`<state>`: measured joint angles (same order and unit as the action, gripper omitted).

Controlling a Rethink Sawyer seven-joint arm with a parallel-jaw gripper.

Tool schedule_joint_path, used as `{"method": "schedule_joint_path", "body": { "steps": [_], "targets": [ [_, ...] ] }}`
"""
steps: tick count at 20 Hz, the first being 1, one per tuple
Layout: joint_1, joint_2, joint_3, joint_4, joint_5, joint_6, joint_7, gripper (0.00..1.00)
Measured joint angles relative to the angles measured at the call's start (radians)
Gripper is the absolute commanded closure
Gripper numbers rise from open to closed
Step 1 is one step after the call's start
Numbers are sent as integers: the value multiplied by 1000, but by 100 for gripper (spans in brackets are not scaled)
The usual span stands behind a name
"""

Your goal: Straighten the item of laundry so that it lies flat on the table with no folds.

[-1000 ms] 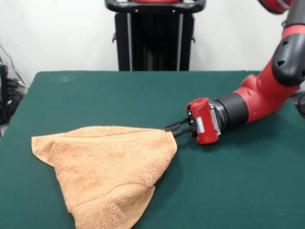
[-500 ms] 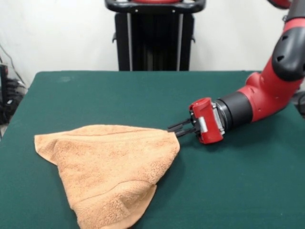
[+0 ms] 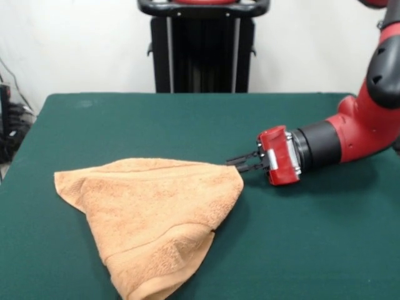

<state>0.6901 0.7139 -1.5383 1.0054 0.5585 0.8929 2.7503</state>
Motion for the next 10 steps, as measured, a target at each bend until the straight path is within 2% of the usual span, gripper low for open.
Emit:
{"method": "schedule_joint_path", "body": {
  "steps": [4,10],
  "targets": [
    [-5,-23,4,-28,46,81,20,100],
    [-4,-49,10,-48,105,96,53,100]
  ]
}}
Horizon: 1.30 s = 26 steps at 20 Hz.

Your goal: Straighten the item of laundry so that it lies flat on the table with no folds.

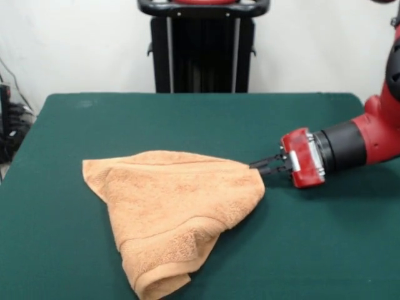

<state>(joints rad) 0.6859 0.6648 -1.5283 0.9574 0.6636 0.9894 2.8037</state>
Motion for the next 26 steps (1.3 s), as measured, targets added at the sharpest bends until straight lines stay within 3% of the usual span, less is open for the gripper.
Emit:
{"method": "schedule_joint_path", "body": {
  "steps": [9,26],
  "targets": [
    [4,-50,49,-19,66,0,55,100],
    [-2,-107,100,-69,83,85,60,100]
  ]
}}
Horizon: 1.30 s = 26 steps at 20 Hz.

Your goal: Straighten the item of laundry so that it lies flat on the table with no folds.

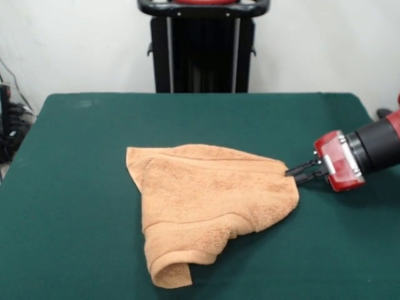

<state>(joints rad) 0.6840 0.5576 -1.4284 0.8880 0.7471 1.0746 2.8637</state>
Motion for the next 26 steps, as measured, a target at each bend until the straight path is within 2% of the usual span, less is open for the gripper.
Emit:
{"method": "schedule_joint_path", "body": {
  "steps": [6,13,19,26],
  "targets": [
    [-8,-21,-1,-58,38,87,53,100],
    [-57,-41,-8,-161,82,225,172,100],
    [-43,-65,16,-182,126,249,219,100],
    [9,-107,82,-183,166,249,221,100]
  ]
}}
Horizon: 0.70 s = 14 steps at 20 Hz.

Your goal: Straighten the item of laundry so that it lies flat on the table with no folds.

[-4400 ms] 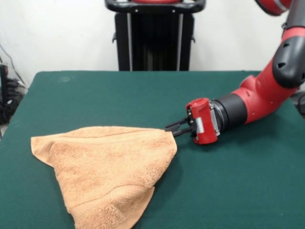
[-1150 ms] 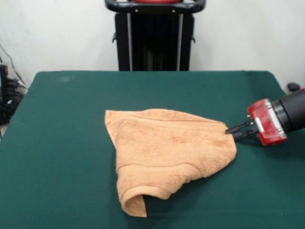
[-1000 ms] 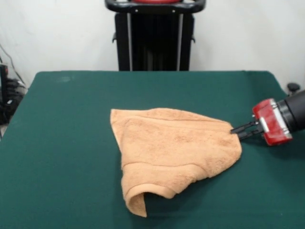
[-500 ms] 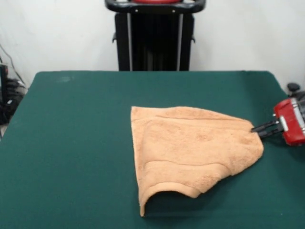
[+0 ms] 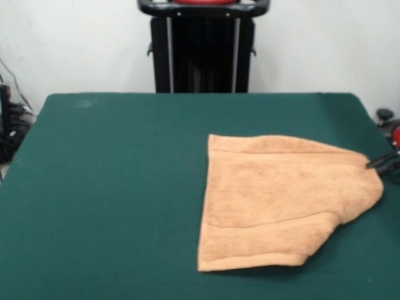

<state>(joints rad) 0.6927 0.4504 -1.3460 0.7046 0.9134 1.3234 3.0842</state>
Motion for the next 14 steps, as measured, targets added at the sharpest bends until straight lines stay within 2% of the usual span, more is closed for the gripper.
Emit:
{"method": "schedule_joint_path", "body": {
  "steps": [6,7,11,14],
  "targets": [
    [46,-23,50,6,7,-8,0,100],
    [55,-27,58,12,2,-15,0,0],
    [67,-32,61,29,-6,-14,0,0],
    [101,-50,88,80,-14,-44,0,0]
  ]
}}
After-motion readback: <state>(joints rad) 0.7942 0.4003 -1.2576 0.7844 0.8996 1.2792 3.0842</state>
